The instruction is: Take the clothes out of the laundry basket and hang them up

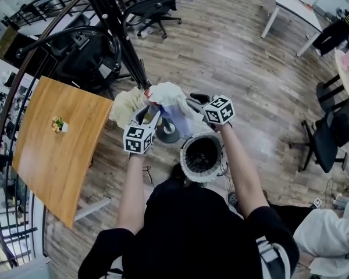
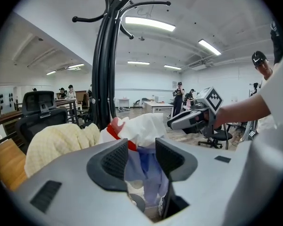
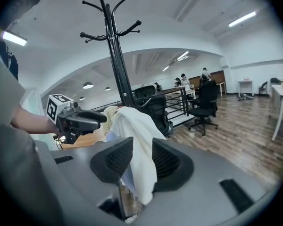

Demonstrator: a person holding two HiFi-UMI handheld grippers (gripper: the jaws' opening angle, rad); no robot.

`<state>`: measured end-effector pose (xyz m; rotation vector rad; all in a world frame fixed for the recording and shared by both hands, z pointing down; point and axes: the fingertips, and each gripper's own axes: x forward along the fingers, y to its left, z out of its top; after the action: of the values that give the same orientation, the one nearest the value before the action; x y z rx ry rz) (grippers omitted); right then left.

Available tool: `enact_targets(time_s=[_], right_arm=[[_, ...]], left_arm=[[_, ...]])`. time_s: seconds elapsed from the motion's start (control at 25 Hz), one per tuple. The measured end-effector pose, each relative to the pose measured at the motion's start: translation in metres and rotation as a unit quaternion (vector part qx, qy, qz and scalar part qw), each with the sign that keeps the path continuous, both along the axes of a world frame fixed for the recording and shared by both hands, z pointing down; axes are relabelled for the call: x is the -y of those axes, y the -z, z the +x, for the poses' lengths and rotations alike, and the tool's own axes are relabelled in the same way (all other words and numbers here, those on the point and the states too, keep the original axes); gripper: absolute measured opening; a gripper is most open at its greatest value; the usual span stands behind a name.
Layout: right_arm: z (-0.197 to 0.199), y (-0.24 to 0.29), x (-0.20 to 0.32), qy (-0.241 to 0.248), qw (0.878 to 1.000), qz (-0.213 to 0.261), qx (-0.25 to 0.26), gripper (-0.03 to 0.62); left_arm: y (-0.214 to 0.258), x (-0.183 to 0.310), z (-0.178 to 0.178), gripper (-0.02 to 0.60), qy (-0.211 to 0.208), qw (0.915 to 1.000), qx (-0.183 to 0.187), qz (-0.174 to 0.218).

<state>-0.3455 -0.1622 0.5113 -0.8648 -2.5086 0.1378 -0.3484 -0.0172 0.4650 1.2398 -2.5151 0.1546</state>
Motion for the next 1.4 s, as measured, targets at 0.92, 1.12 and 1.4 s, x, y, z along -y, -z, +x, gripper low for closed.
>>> enact_targets(time_s=[0.92, 1.12, 1.4], right_arm=[[0.175, 0.013, 0.025, -0.059, 0.995, 0.042, 0.072, 0.008], [0.183, 0.013, 0.012, -0.042, 0.994, 0.054, 0.081, 0.008], [0.191, 0.008, 0.008, -0.035, 0.995, 0.057, 0.079, 0.008]], left_arm=[[0.001, 0.034, 0.132, 0.026, -0.093, 0.9949, 0.01, 0.039], [-0.005, 0.01, 0.143, 0.02, -0.07, 0.9968, 0.004, 0.038], [-0.009, -0.008, 0.15, 0.02, -0.05, 0.998, 0.0, 0.039]])
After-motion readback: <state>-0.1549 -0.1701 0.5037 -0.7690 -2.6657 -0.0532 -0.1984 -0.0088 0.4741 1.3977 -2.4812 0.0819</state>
